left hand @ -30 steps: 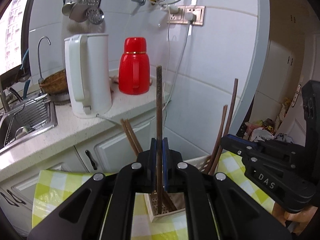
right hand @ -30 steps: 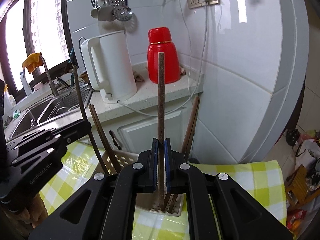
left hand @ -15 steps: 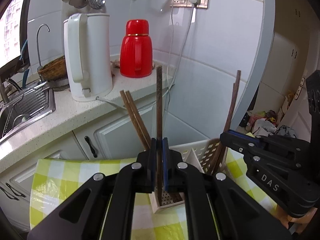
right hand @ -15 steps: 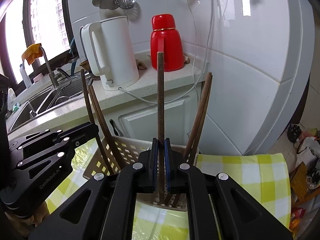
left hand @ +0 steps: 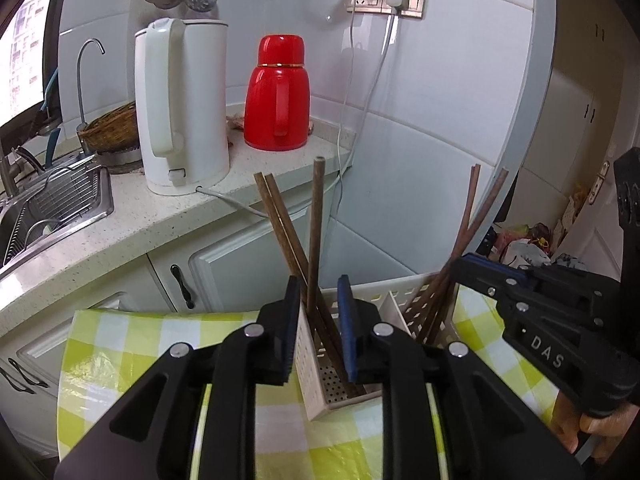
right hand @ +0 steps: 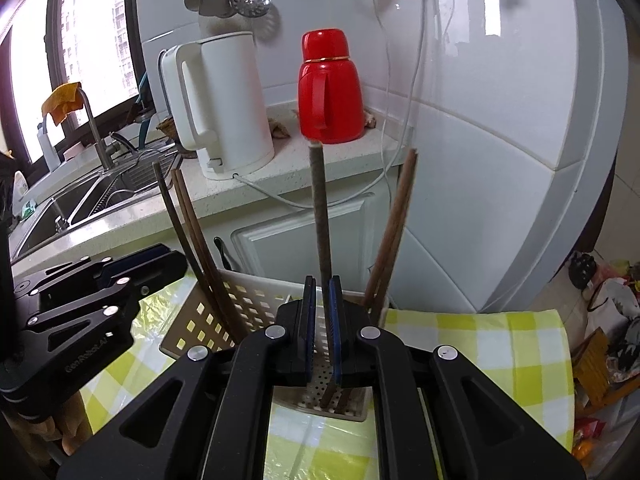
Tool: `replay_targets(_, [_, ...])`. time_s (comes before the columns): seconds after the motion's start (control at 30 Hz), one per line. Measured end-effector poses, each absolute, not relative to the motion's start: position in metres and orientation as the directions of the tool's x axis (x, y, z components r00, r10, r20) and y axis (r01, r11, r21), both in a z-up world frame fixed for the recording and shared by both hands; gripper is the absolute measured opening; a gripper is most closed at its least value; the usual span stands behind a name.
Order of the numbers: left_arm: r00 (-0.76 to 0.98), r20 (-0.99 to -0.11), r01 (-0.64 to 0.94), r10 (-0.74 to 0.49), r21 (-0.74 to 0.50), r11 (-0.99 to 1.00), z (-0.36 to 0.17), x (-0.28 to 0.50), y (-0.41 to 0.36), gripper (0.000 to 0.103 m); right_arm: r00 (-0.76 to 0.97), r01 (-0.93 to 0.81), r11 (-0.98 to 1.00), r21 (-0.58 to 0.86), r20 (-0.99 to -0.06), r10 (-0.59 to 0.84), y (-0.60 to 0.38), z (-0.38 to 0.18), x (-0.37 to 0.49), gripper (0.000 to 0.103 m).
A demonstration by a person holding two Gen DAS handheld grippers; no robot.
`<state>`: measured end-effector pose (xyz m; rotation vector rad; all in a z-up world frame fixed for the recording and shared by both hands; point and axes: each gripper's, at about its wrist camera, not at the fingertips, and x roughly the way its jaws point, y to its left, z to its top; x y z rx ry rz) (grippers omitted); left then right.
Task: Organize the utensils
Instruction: 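Open both tools to release the chopsticks and pull back from the basket, then close the left tool on a chopstick while the right tool grasps another chopstick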
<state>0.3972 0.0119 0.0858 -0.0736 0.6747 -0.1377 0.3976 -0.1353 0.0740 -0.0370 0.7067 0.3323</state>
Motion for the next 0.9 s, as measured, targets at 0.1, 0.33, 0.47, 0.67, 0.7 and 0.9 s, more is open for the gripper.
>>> replay_targets(0.1, [0.781, -0.606, 0.107, -0.154, -0.114, 0.988, 0.091, 0.388, 0.014, 0.021, 0.719, -0.304, 0.949, 0.082, -0.634, 0.285, -0.142, 0.078, 0.393, 0.009])
replay_targets(0.33, [0.795, -0.586, 0.103, -0.158, -0.126, 0.987, 0.096, 0.362, 0.023, 0.022, 0.734, -0.272, 0.957, 0.105, -0.62, 0.277, -0.17, 0.083, 0.377, 0.009])
replay_targets(0.47, [0.8, -0.579, 0.1, -0.161, -0.136, 0.986, 0.092, 0.341, 0.029, 0.024, 0.739, -0.252, 0.961, 0.11, -0.62, 0.265, -0.191, 0.078, 0.358, 0.01])
replay_targets(0.67, [0.783, -0.6, 0.094, -0.163, -0.146, 0.985, 0.065, 0.295, 0.041, 0.024, 0.718, -0.233, 0.965, 0.121, -0.648, 0.254, -0.214, 0.044, 0.315, 0.03])
replay_targets(0.7, [0.777, -0.61, 0.089, -0.157, -0.142, 0.986, 0.057, 0.284, 0.043, 0.024, 0.714, -0.233, 0.965, 0.123, -0.652, 0.256, -0.217, 0.037, 0.307, 0.033])
replay_targets(0.9, [0.727, -0.675, 0.053, -0.127, -0.13, 0.99, 0.007, 0.233, 0.048, 0.024, 0.635, -0.236, 0.961, 0.144, -0.726, 0.265, -0.219, -0.019, 0.253, 0.034])
